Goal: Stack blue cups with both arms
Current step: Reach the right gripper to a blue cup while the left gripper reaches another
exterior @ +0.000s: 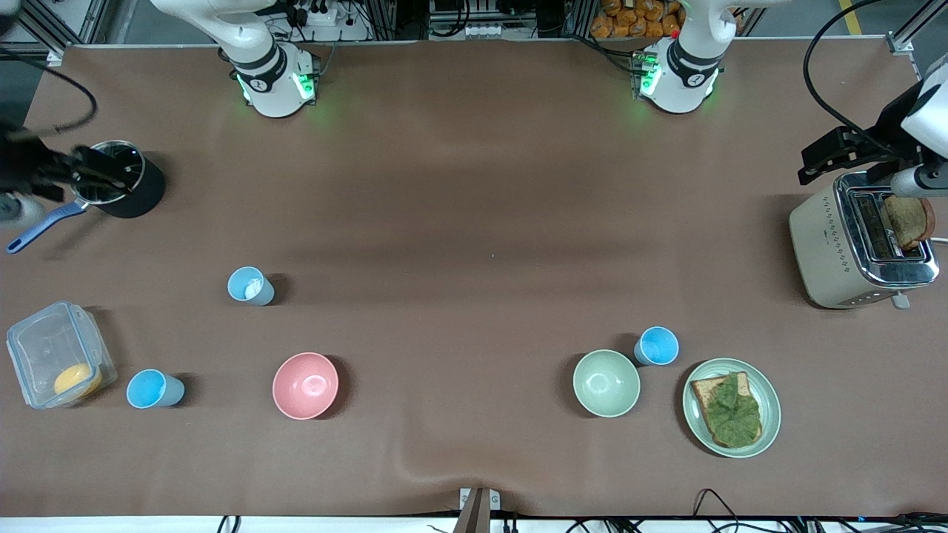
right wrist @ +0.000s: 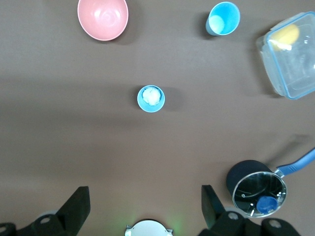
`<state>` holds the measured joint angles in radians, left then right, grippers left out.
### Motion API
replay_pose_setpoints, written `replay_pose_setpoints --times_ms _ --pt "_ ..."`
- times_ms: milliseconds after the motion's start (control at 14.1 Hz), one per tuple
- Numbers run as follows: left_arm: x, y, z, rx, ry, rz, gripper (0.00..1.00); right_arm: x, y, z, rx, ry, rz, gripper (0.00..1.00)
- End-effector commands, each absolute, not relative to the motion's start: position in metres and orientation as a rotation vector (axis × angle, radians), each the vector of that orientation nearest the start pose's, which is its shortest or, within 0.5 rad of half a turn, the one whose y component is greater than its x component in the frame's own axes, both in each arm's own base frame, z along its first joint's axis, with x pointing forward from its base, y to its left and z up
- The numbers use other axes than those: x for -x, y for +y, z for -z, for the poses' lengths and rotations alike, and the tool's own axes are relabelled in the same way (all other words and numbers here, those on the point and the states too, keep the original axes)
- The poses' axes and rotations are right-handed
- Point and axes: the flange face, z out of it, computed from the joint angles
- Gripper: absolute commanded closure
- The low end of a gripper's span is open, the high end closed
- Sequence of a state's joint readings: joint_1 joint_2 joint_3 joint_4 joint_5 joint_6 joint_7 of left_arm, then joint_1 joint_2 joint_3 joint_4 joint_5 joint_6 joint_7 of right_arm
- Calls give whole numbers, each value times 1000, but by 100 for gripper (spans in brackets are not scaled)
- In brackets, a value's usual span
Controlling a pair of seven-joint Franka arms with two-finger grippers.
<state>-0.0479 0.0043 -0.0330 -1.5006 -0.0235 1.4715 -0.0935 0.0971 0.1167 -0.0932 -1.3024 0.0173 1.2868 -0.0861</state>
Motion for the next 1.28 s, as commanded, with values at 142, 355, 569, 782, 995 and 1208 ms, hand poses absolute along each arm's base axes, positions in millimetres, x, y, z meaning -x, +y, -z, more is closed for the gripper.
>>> replay_pose_setpoints --times_ms 142,355,569,782,995,1208 --pt "-547 -48 -646 3123 41 -72 0 -528 0 -661 3136 -170 -13 0" --pt "-547 -48 -645 3124 48 -68 0 -525 0 -655 3131 -240 62 0" --pt "-549 -49 -640 3123 77 -85 0 -529 0 -648 3131 -248 29 0" --pt "-551 -39 -637 3129 37 -93 0 -530 0 -641 3133 -243 -32 0" --pt "-562 -33 -621 3093 15 -133 0 -543 8 -609 3130 -264 -150 0" --pt "-578 -3 -590 3087 -71 -215 0 -566 7 -561 3129 -243 -278 0"
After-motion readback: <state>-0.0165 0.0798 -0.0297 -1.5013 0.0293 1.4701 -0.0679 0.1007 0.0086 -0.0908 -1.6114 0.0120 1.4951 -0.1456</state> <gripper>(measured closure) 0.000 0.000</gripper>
